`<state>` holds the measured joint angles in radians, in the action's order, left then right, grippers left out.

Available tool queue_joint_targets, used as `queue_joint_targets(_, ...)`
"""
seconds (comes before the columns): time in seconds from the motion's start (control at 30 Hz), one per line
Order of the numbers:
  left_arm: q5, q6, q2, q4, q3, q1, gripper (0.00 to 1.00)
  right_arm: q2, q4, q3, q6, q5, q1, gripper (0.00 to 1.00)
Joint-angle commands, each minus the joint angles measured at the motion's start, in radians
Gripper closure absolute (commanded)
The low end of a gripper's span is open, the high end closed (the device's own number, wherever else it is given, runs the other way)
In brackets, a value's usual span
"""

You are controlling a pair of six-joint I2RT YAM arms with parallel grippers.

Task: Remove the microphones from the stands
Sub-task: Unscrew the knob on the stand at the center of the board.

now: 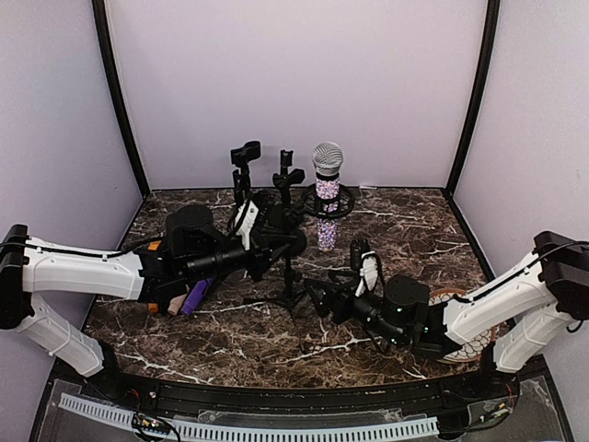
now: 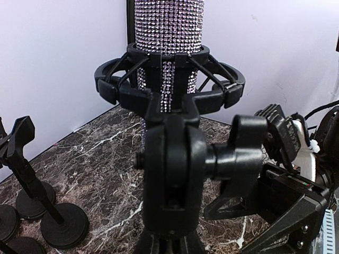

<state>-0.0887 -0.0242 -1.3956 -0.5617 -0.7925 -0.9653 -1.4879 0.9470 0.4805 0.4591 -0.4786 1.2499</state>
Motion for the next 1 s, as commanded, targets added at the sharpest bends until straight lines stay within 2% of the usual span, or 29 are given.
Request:
queue_joint_targets(0.0, -0.011, -0.043, -0.029, 0.091, 0.047, -0.006, 1.00, -0.036, 0.105, -0.018, 0.227, 0.120, -0.043, 0.23)
queue_joint_targets(0.13, -0.018, -0.048, -0.029, 0.089, 0.046, -0.006, 1.00, -0.103, 0.184, -0.006, 0.313, 0.210, -0.086, 0.24)
queue_joint_targets(0.3, -0.018, -0.045, -0.023, 0.092, 0.044, -0.007, 1.00, -0.165, 0.249, 0.016, 0.359, 0.264, -0.112, 0.36)
queue_joint_targets(0.5, -0.019, -0.045, -0.019, 0.093, 0.042, -0.007, 1.00, -0.230, 0.354, 0.013, 0.415, 0.311, -0.150, 0.37)
queue_joint_targets(0.97, -0.022, -0.043, -0.020, 0.095, 0.040, -0.009, 1.00, -0.292, 0.339, 0.080, 0.422, 0.373, -0.163, 0.50)
